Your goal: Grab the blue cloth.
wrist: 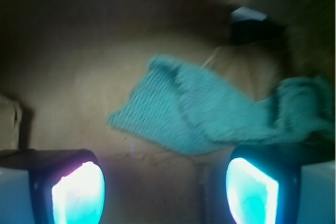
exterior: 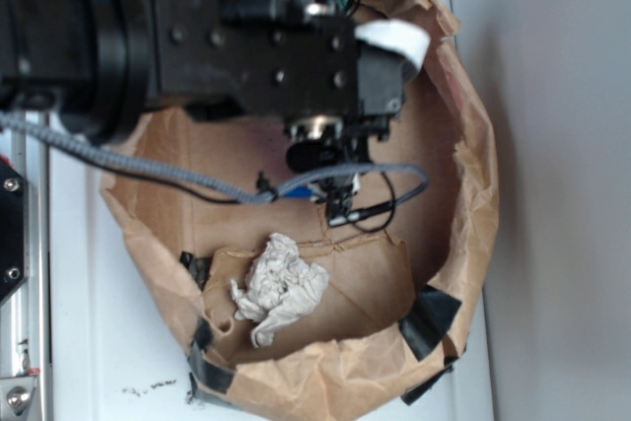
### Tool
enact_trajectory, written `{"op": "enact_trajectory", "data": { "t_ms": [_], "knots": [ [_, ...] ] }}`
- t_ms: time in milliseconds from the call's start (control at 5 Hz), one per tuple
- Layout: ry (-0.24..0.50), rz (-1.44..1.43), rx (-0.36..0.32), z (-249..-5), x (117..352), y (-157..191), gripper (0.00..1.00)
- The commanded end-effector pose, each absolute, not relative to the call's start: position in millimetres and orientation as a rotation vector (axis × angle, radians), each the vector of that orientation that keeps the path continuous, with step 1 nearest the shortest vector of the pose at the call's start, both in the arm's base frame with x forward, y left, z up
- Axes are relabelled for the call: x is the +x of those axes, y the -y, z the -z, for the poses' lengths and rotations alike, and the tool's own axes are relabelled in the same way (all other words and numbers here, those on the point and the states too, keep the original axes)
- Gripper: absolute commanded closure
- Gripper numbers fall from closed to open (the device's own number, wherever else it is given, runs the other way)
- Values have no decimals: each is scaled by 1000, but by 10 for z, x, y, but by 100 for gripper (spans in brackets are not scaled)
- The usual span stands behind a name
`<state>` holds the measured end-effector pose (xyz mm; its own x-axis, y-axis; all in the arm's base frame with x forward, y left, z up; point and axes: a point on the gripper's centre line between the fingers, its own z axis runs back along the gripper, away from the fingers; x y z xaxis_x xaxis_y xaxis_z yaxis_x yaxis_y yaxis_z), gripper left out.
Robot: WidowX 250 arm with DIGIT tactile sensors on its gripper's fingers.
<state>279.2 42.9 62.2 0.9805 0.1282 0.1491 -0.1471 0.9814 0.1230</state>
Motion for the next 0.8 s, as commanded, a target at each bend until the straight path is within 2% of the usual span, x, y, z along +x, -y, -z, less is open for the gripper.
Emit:
{"op": "enact_trajectory", "data": {
  "t_ms": [0,200,400,600],
  "knots": [
    [113,-107,175,-613,2746,-337,0],
    [99,-124,186,-625,2881,-393,100],
    [87,-83,131,-669,2856,-404,0],
    [87,-83,131,-669,2856,-404,0]
  ]
}}
